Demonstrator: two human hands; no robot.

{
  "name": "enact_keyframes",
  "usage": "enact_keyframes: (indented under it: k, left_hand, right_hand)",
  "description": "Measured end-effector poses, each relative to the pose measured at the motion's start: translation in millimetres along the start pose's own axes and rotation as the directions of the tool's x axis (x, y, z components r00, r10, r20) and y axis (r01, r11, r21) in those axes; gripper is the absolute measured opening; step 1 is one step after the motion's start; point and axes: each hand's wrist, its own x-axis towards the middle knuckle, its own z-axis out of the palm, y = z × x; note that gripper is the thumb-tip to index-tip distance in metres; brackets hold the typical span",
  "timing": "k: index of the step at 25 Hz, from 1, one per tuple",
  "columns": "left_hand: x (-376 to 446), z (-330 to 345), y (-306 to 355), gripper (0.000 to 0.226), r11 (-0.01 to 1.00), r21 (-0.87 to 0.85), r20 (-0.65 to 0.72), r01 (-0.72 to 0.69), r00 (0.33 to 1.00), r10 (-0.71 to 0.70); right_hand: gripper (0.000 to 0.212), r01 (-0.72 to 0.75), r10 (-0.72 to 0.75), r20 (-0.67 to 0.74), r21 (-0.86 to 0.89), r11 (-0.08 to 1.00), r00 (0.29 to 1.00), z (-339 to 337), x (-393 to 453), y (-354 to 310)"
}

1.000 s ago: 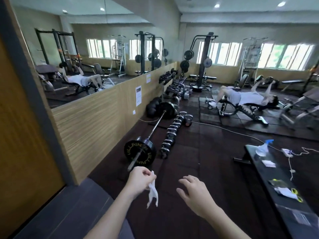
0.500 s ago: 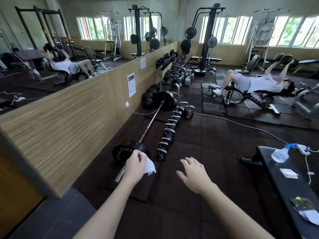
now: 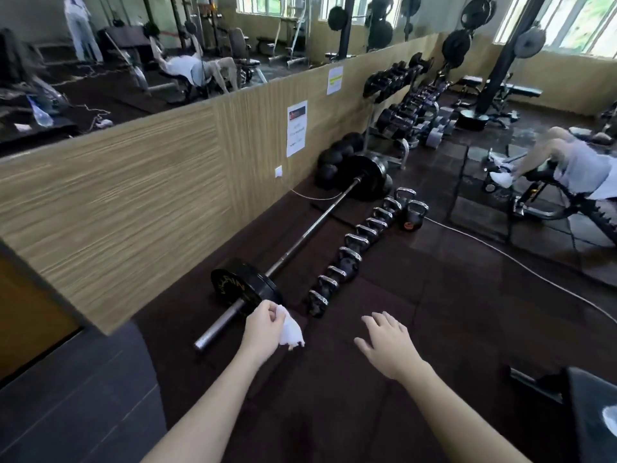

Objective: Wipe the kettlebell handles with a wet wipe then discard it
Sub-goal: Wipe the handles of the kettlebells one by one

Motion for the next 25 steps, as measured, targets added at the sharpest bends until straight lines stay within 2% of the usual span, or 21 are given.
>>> enact_keyframes:
  k: [4, 7, 12, 14, 16, 19, 25]
  left_hand:
    - [73.1, 65.8, 26.1, 0.02, 0.983, -0.076, -0.028, 0.167, 0.985, -0.169]
    - [144.3, 109.2, 47.6, 0.028, 0.965, -0.101, -0.115, 0.243, 0.96, -0.254]
    - [264.4, 175.4, 69.7, 0.026, 0.937, -0.102, -0.155, 0.335, 0.925, -0.348]
    - [307.1, 206.0, 73.0, 0.028, 0.912, -0.152, -0.177, 0.382, 0.897, -0.405]
    - [347.7, 236.8, 69.8, 0.02, 0.87, -0.233, -0.262, 0.435, 0.833, -0.487]
    - [407.3, 281.6, 37.5, 0.01, 0.88, -0.203, -0.356, 0.43, 0.805, -0.475]
    - [529.4, 412.2, -105.8, 0.007, 0.896, -0.139, -0.512, 0.421, 0.744, -0.429]
  right_hand:
    - [0.062, 0.089, -0.086, 0.073, -0.037, 0.995, 0.994, -16.6, 105.9, 66.6]
    - [0.06, 0.2, -0.192, 0.095, -0.075, 0.977, 0.977, -27.7, 209.0, 97.9]
    - [0.061, 0.391, -0.379, 0.126, -0.09, 0.916, 0.917, -28.1, 372.9, 126.9]
    - [0.064, 0.447, -0.427, 0.188, -0.08, 0.891, 0.884, -15.6, 436.9, 139.4]
    - [0.07, 0.499, -0.464, 0.266, -0.08, 0.863, 0.845, 11.3, 493.6, 157.6]
    - [0.078, 0.588, -0.531, 0.371, -0.055, 0.807, 0.762, 74.3, 576.1, 182.9]
    - [0.096, 0.737, -0.644, 0.528, 0.049, 0.674, 0.554, 269.1, 730.4, 228.1]
